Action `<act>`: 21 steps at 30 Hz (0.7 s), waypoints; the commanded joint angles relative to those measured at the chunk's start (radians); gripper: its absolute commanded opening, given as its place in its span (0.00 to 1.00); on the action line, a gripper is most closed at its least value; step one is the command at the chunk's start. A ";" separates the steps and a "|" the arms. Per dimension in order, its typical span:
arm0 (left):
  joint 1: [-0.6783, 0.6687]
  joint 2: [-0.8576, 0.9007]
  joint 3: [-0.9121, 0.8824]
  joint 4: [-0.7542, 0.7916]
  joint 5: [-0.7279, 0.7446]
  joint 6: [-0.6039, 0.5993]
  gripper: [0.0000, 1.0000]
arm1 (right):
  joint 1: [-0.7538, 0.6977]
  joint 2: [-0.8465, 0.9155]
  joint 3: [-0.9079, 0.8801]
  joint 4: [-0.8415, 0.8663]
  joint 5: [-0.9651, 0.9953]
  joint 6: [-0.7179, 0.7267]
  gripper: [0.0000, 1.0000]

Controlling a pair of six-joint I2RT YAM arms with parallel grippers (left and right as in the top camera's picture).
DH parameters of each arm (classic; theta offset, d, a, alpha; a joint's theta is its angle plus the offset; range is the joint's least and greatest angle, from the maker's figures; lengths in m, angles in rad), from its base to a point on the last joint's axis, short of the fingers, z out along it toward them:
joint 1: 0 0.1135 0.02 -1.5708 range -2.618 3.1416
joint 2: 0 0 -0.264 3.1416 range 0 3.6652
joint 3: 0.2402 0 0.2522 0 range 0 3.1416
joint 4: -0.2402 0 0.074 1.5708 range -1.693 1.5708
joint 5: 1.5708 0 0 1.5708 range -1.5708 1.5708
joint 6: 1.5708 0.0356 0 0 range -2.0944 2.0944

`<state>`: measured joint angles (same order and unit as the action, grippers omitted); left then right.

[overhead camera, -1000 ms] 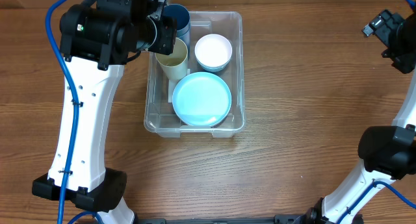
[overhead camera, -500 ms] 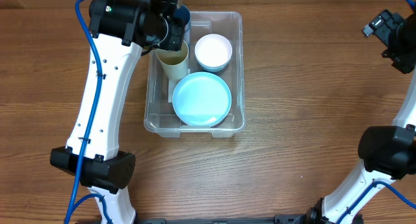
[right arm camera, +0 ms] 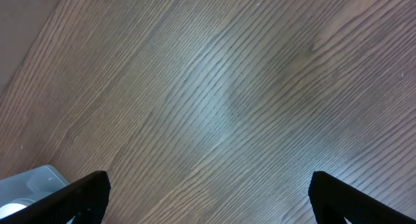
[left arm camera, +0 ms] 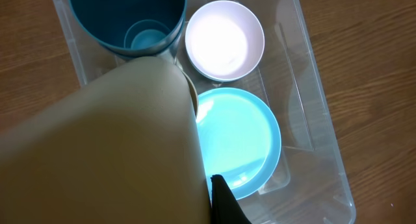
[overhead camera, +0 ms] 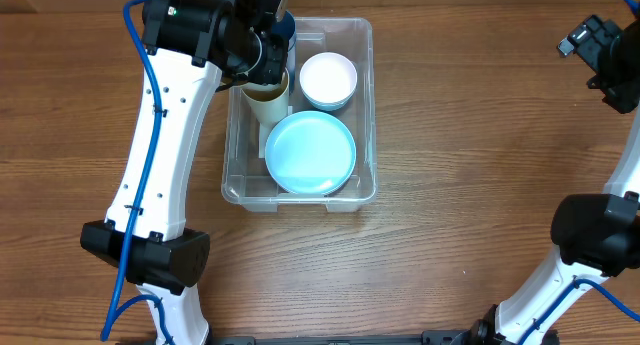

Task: Pack container
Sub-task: 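Lower the cream cup into the other cream cup in the bin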

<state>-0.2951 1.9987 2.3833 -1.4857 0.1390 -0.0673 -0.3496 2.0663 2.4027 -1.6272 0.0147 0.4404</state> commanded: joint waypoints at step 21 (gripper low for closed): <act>-0.006 0.007 0.010 0.009 -0.024 0.023 0.52 | 0.002 -0.013 0.020 0.002 0.009 -0.002 1.00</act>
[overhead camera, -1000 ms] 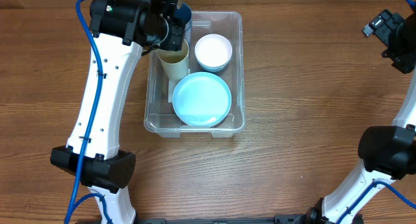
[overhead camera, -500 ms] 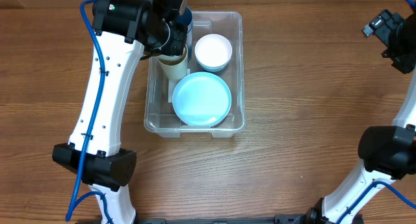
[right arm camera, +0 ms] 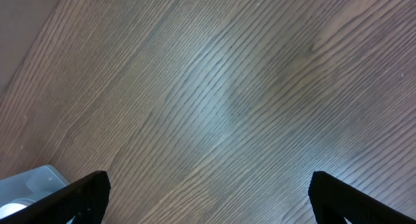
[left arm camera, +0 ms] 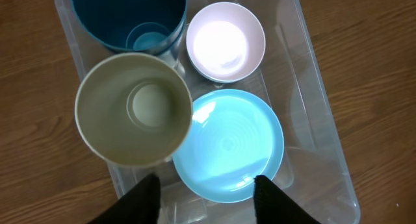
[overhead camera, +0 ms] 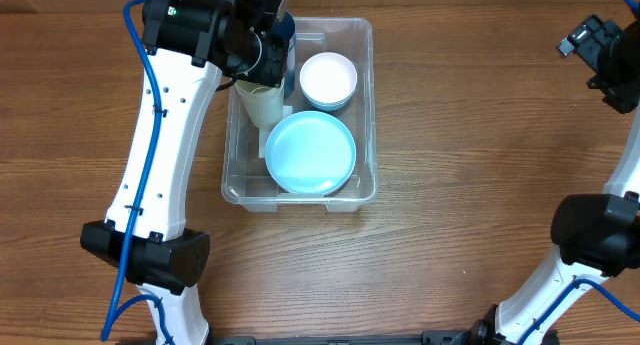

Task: Pack container

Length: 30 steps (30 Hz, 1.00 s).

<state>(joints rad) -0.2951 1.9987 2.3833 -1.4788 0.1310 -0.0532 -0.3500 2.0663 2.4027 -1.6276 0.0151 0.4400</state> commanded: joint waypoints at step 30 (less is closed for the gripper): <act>0.014 -0.589 -0.096 -0.211 -0.131 -0.065 1.00 | 0.003 -0.013 0.020 0.002 0.009 -0.002 1.00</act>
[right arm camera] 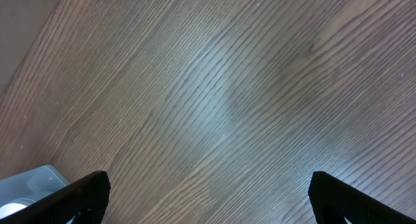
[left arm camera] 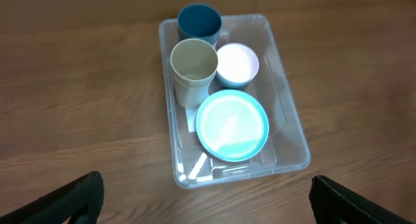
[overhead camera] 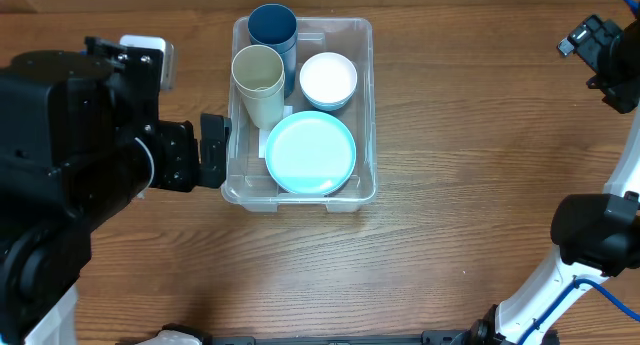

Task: Pack container

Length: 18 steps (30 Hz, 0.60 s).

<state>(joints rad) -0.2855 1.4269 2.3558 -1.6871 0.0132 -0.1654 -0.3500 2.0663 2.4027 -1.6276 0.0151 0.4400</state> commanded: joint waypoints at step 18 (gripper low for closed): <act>0.258 -1.037 -1.626 1.169 0.151 0.064 1.00 | 0.003 -0.013 0.020 0.002 0.009 -0.001 1.00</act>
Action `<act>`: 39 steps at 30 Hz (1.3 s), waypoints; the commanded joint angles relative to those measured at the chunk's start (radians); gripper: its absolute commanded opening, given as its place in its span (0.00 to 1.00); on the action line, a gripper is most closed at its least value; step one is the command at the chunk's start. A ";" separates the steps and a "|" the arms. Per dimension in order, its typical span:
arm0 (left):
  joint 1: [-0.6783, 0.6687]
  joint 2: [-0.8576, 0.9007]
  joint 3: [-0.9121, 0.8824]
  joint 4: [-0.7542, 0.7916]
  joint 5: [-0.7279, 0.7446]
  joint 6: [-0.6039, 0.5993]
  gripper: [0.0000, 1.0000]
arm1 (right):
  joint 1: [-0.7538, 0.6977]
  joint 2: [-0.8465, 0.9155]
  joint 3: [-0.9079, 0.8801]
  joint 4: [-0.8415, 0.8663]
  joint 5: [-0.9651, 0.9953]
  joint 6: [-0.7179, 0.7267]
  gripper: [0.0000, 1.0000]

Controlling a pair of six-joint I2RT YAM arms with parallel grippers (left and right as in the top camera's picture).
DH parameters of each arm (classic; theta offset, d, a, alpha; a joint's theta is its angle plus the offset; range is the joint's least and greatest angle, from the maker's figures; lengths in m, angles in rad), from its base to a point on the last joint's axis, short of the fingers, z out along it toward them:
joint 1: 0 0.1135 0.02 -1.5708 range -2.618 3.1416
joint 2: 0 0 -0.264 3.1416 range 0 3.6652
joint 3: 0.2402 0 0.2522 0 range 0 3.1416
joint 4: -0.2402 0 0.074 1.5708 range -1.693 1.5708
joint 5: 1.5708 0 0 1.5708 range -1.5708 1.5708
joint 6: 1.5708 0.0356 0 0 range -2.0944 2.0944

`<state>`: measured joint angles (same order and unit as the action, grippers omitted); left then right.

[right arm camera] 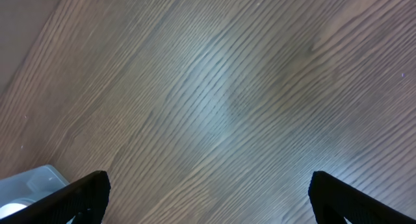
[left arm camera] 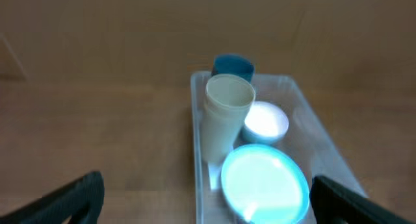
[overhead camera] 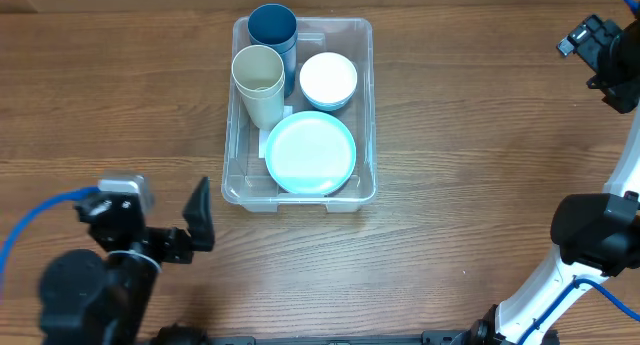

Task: Pack container

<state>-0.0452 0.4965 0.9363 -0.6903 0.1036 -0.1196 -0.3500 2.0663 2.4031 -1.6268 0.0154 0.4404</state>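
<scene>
The clear plastic container sits at the table's far middle. Inside it stand a dark blue cup and a beige cup, with a white bowl and a light blue plate beside them. My left gripper is at the near left, well clear of the container, open and empty. Its wrist view faces the container from the front, showing the beige cup and the plate. My right gripper hangs at the far right, open and empty, over bare wood.
Brown wooden tabletop all around the container. The container's corner shows at the lower left of the right wrist view. The right arm's base is at the right edge.
My left gripper was beside the container's left wall and is now at the near left of the table, looking at the container from a lower angle. Container contents and the right arm are unchanged.
My left gripper first held the beige cup inside the container next to the blue cup. Then the cup stood there with the fingers open around it. The gripper was later left of the container, empty, and is now farther back at the near left.
</scene>
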 commanded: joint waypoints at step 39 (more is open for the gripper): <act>0.091 -0.491 -0.916 0.599 0.103 0.027 1.00 | 0.010 -0.013 0.020 0.001 0.009 -0.002 1.00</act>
<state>0.0357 0.0151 0.0238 -0.0902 0.1986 -0.1009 -0.3496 2.0663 2.4031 -1.6268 0.0151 0.4397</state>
